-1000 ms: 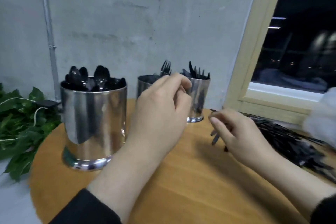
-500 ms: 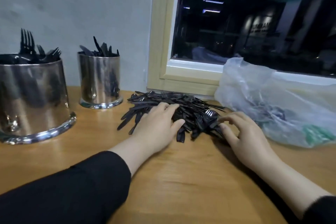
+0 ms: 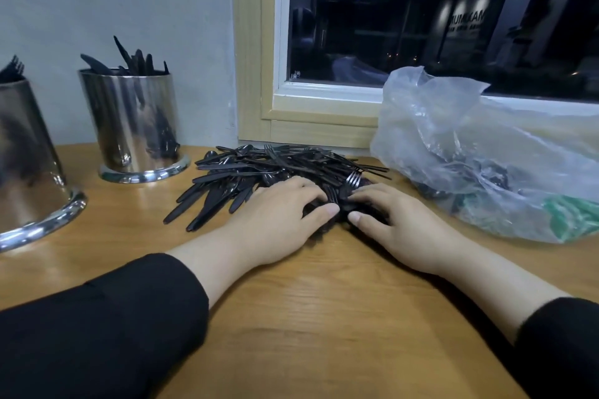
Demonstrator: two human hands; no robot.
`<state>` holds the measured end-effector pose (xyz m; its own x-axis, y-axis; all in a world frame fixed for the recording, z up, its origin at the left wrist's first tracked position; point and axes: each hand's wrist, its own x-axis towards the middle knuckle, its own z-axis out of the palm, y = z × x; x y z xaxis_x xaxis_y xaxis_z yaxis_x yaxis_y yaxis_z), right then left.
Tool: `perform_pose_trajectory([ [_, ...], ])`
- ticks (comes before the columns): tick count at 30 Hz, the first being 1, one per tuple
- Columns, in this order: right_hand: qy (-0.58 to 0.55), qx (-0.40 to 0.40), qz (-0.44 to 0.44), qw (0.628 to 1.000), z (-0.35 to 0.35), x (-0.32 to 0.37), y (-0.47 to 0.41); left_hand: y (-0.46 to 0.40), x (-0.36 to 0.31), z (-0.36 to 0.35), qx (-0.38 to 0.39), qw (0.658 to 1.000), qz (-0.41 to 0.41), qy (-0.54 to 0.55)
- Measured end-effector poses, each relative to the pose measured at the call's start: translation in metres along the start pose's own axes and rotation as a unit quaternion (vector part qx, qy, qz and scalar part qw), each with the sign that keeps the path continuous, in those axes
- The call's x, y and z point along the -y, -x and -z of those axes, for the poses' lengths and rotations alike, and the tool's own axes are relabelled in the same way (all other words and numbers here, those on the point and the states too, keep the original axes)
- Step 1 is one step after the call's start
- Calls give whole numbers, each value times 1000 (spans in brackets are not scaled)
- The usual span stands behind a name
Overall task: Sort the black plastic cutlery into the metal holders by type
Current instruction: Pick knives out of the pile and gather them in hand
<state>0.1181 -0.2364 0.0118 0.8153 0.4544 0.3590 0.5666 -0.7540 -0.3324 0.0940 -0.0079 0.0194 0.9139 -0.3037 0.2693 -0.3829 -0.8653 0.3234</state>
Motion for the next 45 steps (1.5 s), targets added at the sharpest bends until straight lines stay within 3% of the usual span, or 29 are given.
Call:
perform_pose_trajectory([
  [5,-38,-14,28,999,6,18,7,3,-5,2,-46,999,11,10],
  [9,-60,-64,9,996,7,21,6,6,-3,2,30,999,-18,-35],
  [11,-44,-51,-15,998,7,18,6,8,-2,2,55,997,-25,-51],
  [15,-17,9,-23,1000,6,18,7,11,-1,5,20,999,-43,-26],
  [19,-27,-2,-22,999,7,20,7,16,0,8,4,998,-52,-24],
  [27,-3,-100,-97,990,14,23,9,17,3,12,-18,997,-53,-44],
  [33,37,-18,-169,985,11,30,12,15,5,10,-47,997,-56,-29],
  [41,43,14,-169,985,14,36,13,14,5,11,-120,992,-34,-33],
  [45,47,11,-156,987,14,38,14,15,6,10,-65,996,-22,-56],
])
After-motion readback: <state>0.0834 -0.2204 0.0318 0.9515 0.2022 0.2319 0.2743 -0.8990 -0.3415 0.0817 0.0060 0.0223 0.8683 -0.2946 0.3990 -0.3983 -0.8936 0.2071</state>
